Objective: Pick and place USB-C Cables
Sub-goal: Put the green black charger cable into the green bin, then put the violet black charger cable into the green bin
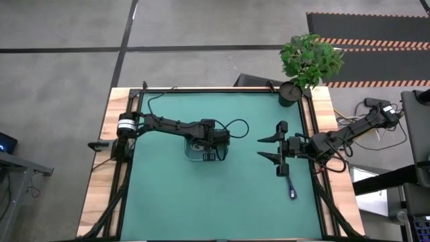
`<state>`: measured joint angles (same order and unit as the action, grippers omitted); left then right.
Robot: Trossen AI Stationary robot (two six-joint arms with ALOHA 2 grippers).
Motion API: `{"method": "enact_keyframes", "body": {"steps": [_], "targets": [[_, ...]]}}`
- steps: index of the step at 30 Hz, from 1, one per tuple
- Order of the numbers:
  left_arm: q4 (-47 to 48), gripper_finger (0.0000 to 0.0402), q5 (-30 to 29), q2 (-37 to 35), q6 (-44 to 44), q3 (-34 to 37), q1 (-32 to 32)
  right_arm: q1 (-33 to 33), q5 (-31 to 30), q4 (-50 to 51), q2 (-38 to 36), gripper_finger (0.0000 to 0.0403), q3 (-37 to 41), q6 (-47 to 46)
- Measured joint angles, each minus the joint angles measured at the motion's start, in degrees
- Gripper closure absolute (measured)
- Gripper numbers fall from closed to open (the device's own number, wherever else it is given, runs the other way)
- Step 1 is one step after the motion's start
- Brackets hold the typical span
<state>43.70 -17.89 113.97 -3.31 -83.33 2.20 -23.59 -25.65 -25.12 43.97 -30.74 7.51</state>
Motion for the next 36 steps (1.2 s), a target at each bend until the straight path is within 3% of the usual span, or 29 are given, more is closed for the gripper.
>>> {"method": "enact_keyframes", "body": {"steps": [10, 19, 26, 31, 36], "targets": [[0.32, 0.0270, 0.00, -0.53, -0.05, 0.00, 0.00, 0.00, 0.02, 0.44, 0.00, 0.0213, 0.00, -0.06], [0.83, 0.0263, 0.04, -6.90, 0.05, -0.11, -1.62, 0.00, 0.04, 1.29, 0.00, 0.0213, 0.00, -2.03], [-0.59, 0.0263, 0.19, -13.62, 8.21, -0.09, -5.57, -0.02, 0.12, 4.89, 0.55, 0.0213, 0.00, -8.14], [-9.82, 0.0263, -2.71, -16.44, 7.60, 1.76, -12.28, -0.10, 0.23, 9.63, 2.82, 0.0213, 0.00, -15.67], [-22.96, 0.0263, -4.42, -17.73, 1.51, 4.82, -18.88, -0.15, 1.10, 17.45, 6.41, 0.0213, 0.00, -29.71]]}}
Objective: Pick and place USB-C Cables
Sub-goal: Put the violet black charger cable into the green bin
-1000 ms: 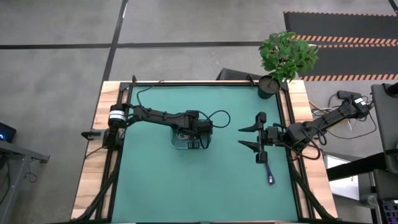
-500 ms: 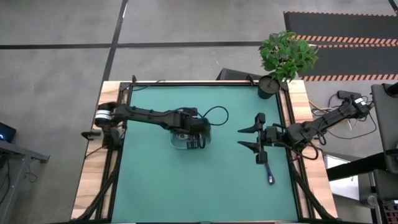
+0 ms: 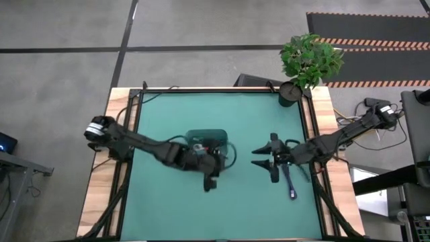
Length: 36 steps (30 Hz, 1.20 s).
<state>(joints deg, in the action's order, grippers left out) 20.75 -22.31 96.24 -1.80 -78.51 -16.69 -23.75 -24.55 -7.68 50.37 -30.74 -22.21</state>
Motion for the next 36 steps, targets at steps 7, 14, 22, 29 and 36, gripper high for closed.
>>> {"method": "enact_keyframes", "body": {"steps": [7, 14, 22, 29, 36], "targets": [[-5.23, 0.0262, -0.90, -0.87, -8.87, 0.34, -4.42, -0.07, 13.04, 19.50, 7.49, 0.0213, -3.54, -29.12], [-5.15, 0.0263, -2.25, -4.73, -9.77, 2.80, -4.42, -2.51, 21.20, 49.34, 19.30, 0.0213, -13.54, -44.86], [-5.50, 0.0262, -2.29, -11.72, -8.93, 8.77, -4.51, -6.13, 23.82, 79.27, 29.65, 0.0214, -22.56, -51.89], [-7.34, 0.0262, -4.74, -17.48, -7.52, 14.57, -4.48, -9.20, 27.47, 74.35, 31.04, 0.0214, -21.44, -57.30], [-12.19, 0.0262, -5.60, -21.86, -7.57, 19.25, -4.44, -10.29, 27.60, 68.81, 31.08, 0.0214, -17.19, -61.25]]}}
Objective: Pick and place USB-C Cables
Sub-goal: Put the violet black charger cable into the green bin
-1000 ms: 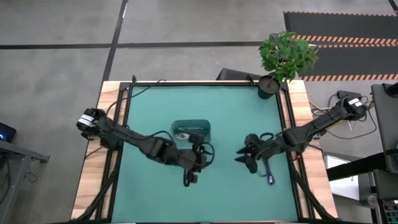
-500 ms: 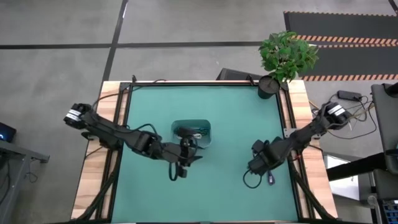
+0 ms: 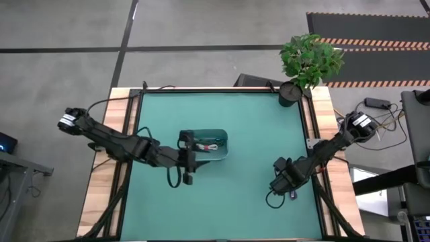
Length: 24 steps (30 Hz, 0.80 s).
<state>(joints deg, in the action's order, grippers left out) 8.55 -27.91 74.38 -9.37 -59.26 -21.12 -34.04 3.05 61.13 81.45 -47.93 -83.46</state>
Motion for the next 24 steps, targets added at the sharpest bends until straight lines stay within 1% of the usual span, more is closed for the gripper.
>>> {"method": "enact_keyframes", "body": {"steps": [5, 8, 12, 19, 24], "targets": [[-1.50, 0.0262, -0.03, -2.13, 0.02, 1.37, 0.00, 0.02, 0.01, -2.50, 0.07, 0.0214, 2.48, -0.13], [-1.60, 0.0262, -0.05, -2.33, 0.44, 1.55, -0.09, 0.02, -0.02, -3.33, 0.07, 0.0224, 3.26, -0.13], [-2.30, 0.0262, -0.05, -2.21, 0.63, 1.55, -0.09, 0.02, -1.21, -4.53, 0.20, 0.0252, 3.75, -0.10], [-2.06, 0.0262, -0.03, -2.11, 1.61, 1.55, -0.11, 0.01, -2.65, -9.98, 0.10, 0.0302, 6.10, 0.05], [-2.11, 0.0262, -0.03, -2.11, 1.75, 1.55, -0.15, 0.00, -3.01, -10.70, 0.04, 0.0344, 6.31, 0.10]]}}
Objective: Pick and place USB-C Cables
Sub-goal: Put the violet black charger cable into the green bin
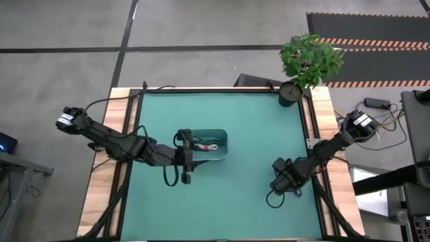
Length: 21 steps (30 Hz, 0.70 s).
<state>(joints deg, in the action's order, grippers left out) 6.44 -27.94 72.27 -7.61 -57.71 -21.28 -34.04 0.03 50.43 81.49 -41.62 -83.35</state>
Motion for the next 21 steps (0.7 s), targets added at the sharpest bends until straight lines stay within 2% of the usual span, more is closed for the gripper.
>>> {"method": "enact_keyframes", "body": {"steps": [6, 15, 21], "targets": [[0.01, 0.0262, 0.02, 0.00, 1.37, 0.00, -0.14, 0.01, -1.18, 0.01, -0.02, 0.0383, -0.64, 1.29], [-0.93, 0.0262, 0.05, 0.11, 2.88, 0.00, -0.28, 0.04, -4.32, -0.36, -1.30, 0.0380, -2.45, 4.82], [-1.93, 0.0262, 0.26, 0.11, 3.83, 0.02, -0.31, 0.04, -11.06, -5.09, -5.10, 0.0380, -3.04, 10.08]]}}
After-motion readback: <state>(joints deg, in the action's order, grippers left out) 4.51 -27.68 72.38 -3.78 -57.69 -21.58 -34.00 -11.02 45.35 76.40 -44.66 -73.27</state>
